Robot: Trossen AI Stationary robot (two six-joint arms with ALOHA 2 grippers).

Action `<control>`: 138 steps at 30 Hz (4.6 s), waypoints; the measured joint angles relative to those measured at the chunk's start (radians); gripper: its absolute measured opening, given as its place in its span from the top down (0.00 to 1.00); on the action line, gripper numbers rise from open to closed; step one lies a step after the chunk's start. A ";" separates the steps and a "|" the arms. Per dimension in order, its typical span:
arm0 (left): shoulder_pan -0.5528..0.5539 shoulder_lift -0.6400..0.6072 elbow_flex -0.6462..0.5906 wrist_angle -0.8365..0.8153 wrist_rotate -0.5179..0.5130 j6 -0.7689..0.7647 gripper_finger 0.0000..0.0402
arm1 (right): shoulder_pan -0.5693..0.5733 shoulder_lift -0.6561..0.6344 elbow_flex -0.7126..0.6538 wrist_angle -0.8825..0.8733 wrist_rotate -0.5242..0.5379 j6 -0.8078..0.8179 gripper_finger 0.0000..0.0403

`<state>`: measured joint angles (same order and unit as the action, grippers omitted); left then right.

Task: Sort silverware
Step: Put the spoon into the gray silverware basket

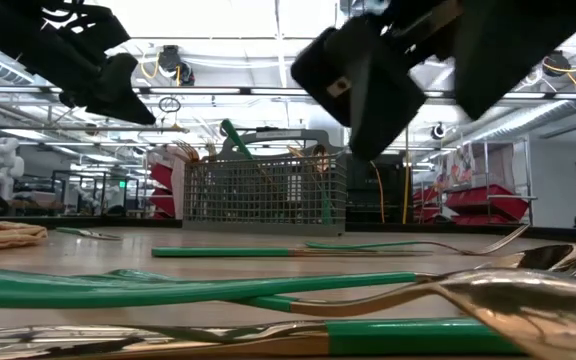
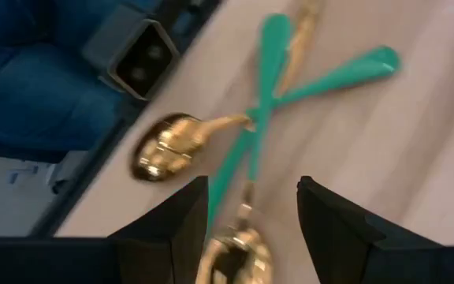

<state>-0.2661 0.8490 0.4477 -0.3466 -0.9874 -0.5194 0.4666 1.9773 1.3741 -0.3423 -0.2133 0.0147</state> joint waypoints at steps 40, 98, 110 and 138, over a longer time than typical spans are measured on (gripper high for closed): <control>-0.001 0.000 0.000 -0.010 0.073 -0.025 0.75 | 0.015 0.119 0.009 -0.015 0.102 -0.019 0.59; -0.001 0.000 0.000 -0.042 0.071 -0.012 0.75 | -0.440 -0.329 0.008 -0.832 1.413 -0.566 1.00; 0.000 0.000 0.000 -0.064 0.051 0.012 0.75 | -0.539 -0.212 0.008 -0.631 1.599 -1.100 1.00; 0.000 0.000 0.000 -0.064 0.002 0.048 0.75 | -0.555 -0.181 0.008 -0.575 1.466 -1.244 0.62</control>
<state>-0.2661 0.8490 0.4477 -0.4107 -0.9857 -0.4716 -0.0883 1.7962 1.3823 -0.9174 1.2531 -1.2294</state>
